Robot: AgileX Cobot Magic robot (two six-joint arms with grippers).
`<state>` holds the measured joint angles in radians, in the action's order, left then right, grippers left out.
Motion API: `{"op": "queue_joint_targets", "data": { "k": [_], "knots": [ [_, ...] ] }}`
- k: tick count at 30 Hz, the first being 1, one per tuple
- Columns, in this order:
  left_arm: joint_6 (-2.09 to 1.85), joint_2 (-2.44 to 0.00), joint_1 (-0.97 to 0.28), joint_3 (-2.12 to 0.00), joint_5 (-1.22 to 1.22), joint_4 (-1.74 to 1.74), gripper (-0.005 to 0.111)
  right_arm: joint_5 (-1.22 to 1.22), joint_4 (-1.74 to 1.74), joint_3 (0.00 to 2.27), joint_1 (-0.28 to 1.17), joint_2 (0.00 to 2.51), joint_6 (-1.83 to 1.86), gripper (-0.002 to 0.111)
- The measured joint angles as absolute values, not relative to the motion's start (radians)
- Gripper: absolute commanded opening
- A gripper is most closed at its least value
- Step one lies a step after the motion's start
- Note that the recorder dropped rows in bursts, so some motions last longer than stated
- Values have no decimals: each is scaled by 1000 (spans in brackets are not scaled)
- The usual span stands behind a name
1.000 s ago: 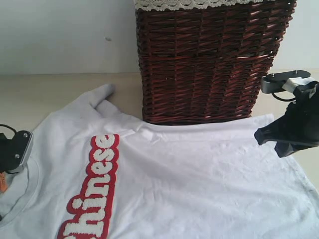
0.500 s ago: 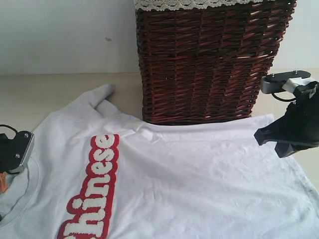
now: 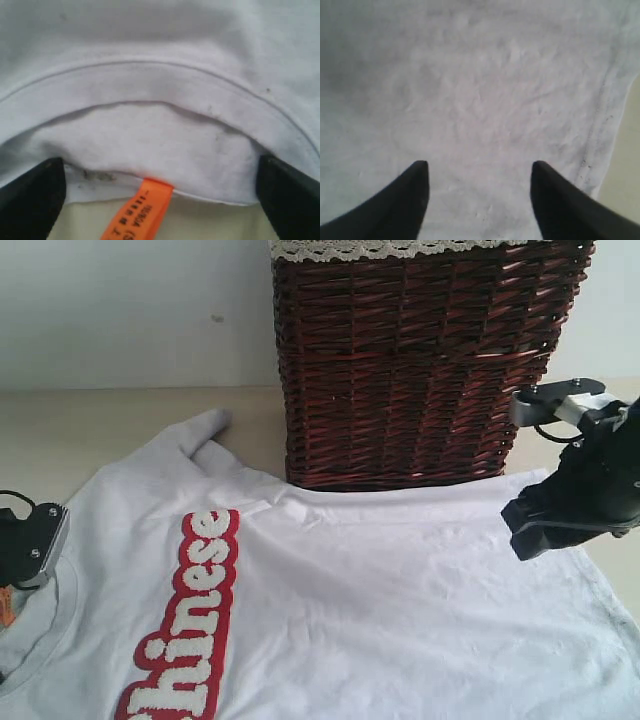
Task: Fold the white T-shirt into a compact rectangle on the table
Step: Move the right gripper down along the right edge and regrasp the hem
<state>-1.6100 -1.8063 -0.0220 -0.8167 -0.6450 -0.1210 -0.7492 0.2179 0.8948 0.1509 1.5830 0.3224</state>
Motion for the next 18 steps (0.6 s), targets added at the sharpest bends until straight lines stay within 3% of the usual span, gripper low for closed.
{"op": "queue_joint_targets", "data": {
  "k": [1, 6, 10, 18],
  "knots": [
    [-1610, -1806, -22, -817, -645, -121, 106, -747, 218, 895, 151, 1583, 335, 83],
    [-1610, -1806, -22, -817, -645, -121, 106, -756, 222, 889, 151, 1583, 446, 85],
    [-1610, -1806, -22, -817, -645, -121, 106, -785, 164, 889, 151, 1583, 489, 105],
    [-1610, -1806, -22, -817, -647, -121, 106, -789, -21, 889, 151, 1583, 583, 105]
  ]
}}
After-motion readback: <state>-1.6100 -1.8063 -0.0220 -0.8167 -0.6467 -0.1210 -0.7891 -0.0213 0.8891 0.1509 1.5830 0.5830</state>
